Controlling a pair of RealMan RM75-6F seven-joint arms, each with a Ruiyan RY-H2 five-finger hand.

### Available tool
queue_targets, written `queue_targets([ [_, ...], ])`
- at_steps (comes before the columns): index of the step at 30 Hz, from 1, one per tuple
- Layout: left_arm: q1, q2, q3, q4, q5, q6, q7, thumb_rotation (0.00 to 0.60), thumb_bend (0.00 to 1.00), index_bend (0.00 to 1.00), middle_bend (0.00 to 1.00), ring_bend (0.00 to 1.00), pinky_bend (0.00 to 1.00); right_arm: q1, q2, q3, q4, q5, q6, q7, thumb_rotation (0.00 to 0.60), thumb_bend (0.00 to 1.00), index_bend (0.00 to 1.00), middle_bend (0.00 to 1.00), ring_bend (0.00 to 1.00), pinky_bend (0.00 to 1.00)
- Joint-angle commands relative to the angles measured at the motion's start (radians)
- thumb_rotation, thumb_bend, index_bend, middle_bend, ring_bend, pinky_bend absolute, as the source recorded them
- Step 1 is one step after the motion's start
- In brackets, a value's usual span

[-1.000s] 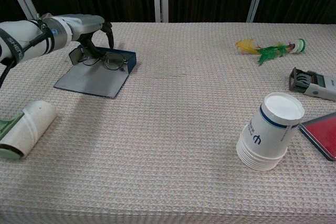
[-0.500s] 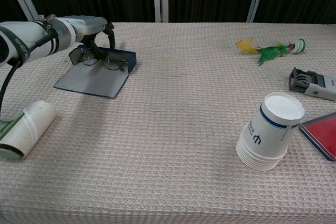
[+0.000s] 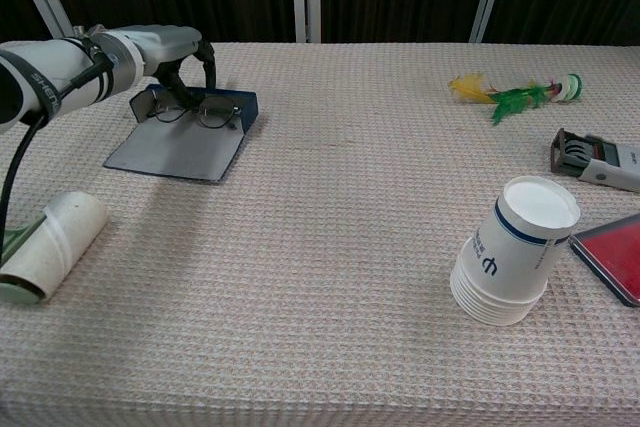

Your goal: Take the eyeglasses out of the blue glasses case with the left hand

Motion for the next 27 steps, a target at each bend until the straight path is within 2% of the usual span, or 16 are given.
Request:
queue_targets([
  [1,0.019,-0.004,-0.011,-0.008,0.041,0.039,-0.044,0.600,0.50,0.52,0.07,0.04,0.10,0.000,0.000,0.000,0.000,-0.001,0.001,0.000,0.600,0.25,0.19,0.18,0.00,0.08],
  [5,0.064,-0.037,-0.018,0.003,0.174,0.162,-0.170,0.600,0.50,0.53,0.10,0.04,0.10,0.000,-0.001,0.000,0.001,-0.003,0.001,0.001,0.600,0.25,0.19,0.18,0.00,0.08],
  [8,0.094,-0.085,-0.001,0.061,0.277,0.252,-0.253,0.600,0.50,0.53,0.13,0.04,0.10,0.002,-0.002,-0.001,0.001,-0.006,-0.001,0.001,0.600,0.25,0.19,0.18,0.00,0.08],
  [11,0.112,-0.136,0.007,0.130,0.337,0.299,-0.310,0.600,0.50,0.53,0.13,0.04,0.10,0.005,-0.003,-0.001,0.000,-0.009,-0.003,-0.001,0.600,0.25,0.19,0.18,0.00,0.08],
  [19,0.118,-0.252,-0.006,0.296,0.408,0.338,-0.365,0.600,0.49,0.52,0.13,0.04,0.10,0.003,-0.001,-0.002,-0.002,-0.010,0.001,0.000,0.600,0.25,0.19,0.18,0.00,0.08],
  [27,0.084,-0.363,-0.049,0.475,0.435,0.357,-0.350,0.600,0.49,0.52,0.14,0.04,0.10,-0.004,-0.001,-0.004,0.003,-0.007,0.009,0.006,0.600,0.25,0.19,0.18,0.00,0.08],
])
